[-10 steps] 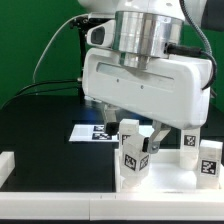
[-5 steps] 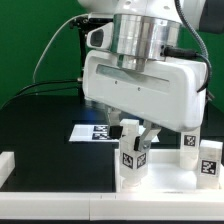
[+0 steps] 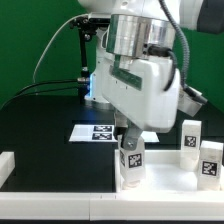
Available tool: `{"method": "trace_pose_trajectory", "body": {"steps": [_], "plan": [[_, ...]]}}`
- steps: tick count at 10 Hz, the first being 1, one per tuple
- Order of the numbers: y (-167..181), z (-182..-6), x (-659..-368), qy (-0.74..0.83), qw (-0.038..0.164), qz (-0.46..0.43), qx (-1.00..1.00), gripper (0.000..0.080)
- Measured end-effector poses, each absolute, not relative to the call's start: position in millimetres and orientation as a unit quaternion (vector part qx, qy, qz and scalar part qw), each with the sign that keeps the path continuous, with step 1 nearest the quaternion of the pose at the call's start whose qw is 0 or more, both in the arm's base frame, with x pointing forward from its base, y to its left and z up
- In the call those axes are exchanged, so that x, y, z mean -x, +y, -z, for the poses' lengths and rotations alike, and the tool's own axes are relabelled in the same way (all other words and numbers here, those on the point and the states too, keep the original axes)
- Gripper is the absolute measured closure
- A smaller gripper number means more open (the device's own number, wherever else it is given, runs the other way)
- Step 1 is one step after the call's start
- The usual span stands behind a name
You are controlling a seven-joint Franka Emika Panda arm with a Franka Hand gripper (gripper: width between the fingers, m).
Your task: Assemble square table
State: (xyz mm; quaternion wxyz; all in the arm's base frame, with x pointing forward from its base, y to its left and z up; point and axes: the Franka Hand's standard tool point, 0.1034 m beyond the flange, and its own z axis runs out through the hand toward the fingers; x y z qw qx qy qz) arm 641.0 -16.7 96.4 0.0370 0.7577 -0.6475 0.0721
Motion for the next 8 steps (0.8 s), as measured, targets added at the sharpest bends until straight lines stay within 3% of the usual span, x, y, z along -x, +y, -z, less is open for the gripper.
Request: {"method": "trace_pose_trajectory", "body": {"steps": [5,8], "plan": [[-12.4,-95.5,-630.1,-0.849,0.012,-0.080,-0.522,0.0515],[-5.0,-97.0,-630.9,-0.858,0.010,-0.083,-0.507,0.0515]]}}
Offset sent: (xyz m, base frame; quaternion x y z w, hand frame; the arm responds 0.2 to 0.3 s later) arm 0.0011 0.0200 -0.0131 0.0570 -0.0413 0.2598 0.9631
